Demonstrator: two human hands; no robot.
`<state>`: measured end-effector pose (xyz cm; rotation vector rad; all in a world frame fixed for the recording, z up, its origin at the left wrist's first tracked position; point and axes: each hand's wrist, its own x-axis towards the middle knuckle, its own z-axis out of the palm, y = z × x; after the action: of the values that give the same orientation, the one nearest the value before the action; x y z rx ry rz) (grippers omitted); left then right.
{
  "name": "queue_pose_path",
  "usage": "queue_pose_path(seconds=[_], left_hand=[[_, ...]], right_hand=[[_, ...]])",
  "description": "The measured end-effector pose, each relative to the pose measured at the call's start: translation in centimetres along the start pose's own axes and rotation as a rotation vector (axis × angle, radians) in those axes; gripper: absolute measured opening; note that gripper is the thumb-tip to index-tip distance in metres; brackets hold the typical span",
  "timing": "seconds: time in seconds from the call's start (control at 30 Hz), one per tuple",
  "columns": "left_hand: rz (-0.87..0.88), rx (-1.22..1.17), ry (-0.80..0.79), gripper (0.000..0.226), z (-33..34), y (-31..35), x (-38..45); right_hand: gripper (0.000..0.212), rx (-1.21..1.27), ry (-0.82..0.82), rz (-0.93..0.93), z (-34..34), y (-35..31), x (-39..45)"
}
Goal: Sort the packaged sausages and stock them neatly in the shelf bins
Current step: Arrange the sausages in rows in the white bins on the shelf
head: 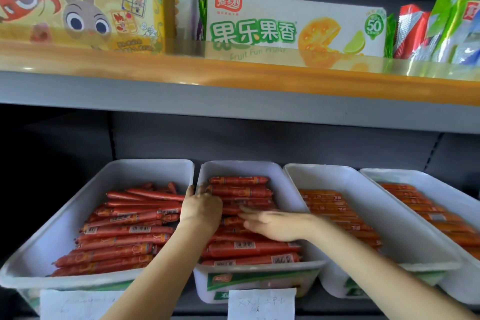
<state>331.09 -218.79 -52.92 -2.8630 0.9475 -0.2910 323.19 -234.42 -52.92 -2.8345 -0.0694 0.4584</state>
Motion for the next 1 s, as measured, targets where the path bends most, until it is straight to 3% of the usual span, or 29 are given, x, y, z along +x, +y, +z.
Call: queue_pose_path(seconds=[0.13,0.3,0.43,0.57,0.8,1.0], left_hand=[[-0.014,-0.027,0.041,0.046,0.2,-0.1,0.1],[0.000,-0.019,0.043,0.041,0.4,-0.1,0.1],[0.002,-0.013,0.049,0.039,0.8,-0.2,0.5],[0.009,0.002,0.034,0.038,0.6,-0.1,0.3],[0.015,0.017,0.032,0.036,0.6,-0.2,0.4],[0.022,0.005,0.044,0.036,0.6,-0.2,0.4]], right_hand=[[0.055,-0.236,0.086,0.122,-1.0,0.4,3.3],[0.051,-0.017,0.302,0.099,-2.5,0.8,3.5],[0.052,-0.022,0.133,0.180,-1.5,1.3,2.7],[0.057,-0.023,0.122,0.312,-1.3,2.4,5.2],[0.057,-0.087,0.143,0.298,-2.3,3.3,7.2],[0.051,-0.050,0.305,0.081,-2.9,1.5,3.5]])
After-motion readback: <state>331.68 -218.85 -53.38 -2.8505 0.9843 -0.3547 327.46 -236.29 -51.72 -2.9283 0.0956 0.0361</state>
